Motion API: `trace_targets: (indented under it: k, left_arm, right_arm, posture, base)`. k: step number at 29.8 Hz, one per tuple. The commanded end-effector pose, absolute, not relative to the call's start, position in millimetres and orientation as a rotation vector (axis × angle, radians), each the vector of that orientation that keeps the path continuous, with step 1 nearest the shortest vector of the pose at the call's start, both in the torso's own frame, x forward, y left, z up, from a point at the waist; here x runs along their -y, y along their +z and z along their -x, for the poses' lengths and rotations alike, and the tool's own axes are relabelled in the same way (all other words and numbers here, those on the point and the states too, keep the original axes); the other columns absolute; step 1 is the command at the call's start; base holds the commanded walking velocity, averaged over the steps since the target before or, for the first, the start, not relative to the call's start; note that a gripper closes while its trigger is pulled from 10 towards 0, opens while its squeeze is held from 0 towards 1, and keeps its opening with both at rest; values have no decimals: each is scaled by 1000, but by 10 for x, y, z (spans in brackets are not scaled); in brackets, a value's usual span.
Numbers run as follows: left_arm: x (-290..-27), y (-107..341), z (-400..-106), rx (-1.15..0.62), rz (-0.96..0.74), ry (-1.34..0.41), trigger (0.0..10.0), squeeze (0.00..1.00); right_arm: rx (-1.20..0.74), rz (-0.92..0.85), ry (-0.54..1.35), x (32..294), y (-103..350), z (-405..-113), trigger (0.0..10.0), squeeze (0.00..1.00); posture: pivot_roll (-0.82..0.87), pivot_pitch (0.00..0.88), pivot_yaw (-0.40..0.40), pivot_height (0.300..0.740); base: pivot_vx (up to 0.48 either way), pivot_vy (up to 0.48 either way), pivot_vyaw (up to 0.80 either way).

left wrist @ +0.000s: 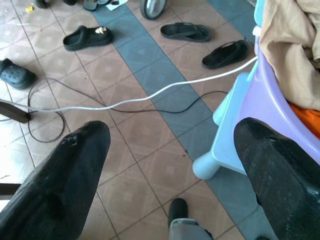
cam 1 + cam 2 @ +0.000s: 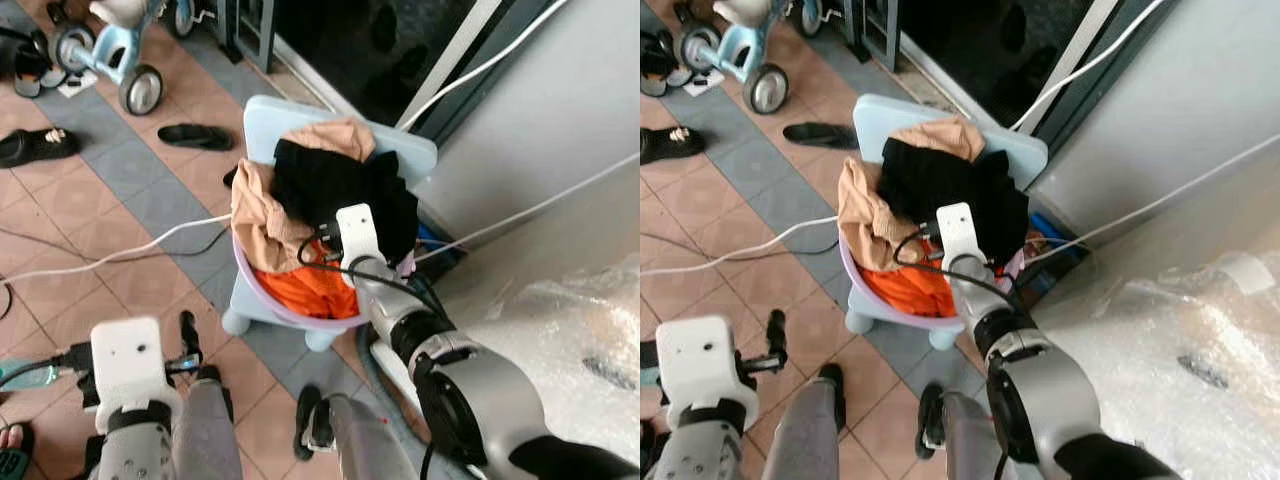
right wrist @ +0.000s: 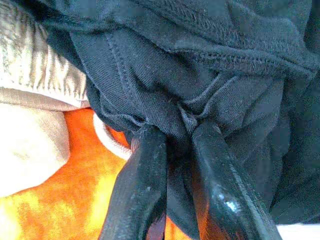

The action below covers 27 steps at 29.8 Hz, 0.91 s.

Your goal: Clothes washing

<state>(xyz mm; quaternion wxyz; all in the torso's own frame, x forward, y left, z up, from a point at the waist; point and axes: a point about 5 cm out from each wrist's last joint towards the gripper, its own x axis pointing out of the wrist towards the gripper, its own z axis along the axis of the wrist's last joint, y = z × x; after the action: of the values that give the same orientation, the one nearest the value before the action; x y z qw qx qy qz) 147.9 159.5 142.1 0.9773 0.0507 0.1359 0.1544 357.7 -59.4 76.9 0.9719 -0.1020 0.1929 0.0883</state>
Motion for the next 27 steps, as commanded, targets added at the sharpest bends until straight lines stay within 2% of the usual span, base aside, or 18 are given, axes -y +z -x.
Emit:
trace_targets:
  k: [1, 7, 11, 15, 17, 19, 20, 24, 27]
  left_arm:
    - [-1602, 1364, -1485, -307, -97, 322, 10000, 0]
    - [-1658, 1355, -1614, -282, -109, 327, 10000, 0]
    - [-1689, 1347, -1796, -246, -116, 310, 10000, 0]
    - [-1687, 1350, -1904, -218, -113, 303, 10000, 0]
    - [-1679, 1354, -2034, -176, -107, 306, 10000, 0]
    - [-1679, 1348, -2065, -172, -108, 308, 10000, 0]
    - [-1654, 1326, -2163, -160, -108, 298, 10000, 0]
    - [-1625, 1310, -2269, -143, -102, 277, 10000, 0]
    - [-1592, 1305, -2341, -125, -102, 249, 10000, 0]
  right_arm:
    - [-343, 265, 171, 737, 812, -3630, 0, 0]
    - [-235, 297, 214, 754, 1002, -3725, 0, 0]
    - [-83, 341, 270, 799, 1246, -3811, 0, 0]
    - [38, 352, 281, 862, 1434, -3847, 0, 0]
    - [142, 352, 255, 965, 1571, -3838, 0, 0]
    - [158, 351, 248, 985, 1591, -3834, 0, 0]
    - [221, 339, 235, 1057, 1633, -3761, 0, 0]
    - [254, 309, 242, 1099, 1626, -3649, 0, 0]
    - [253, 241, 297, 1097, 1531, -3414, 0, 0]
  posture:
    - [260, 291, -230, 740]
    - [242, 256, -220, 740]
    - [209, 180, -201, 740]
    - [191, 149, -192, 740]
    - [154, 71, -175, 740]
    - [154, 71, -175, 740]
    - [130, 12, -154, 740]
    - [113, 0, -136, 740]
    - [95, 0, -121, 740]
  base:
    - [0, 0, 0]
    - [0, 0, 0]
    - [0, 0, 0]
    - [0, 0, 0]
    - [0, 0, 0]
    - [0, 0, 0]
    - [0, 0, 0]
    - [0, 0, 0]
    - [0, 0, 0]
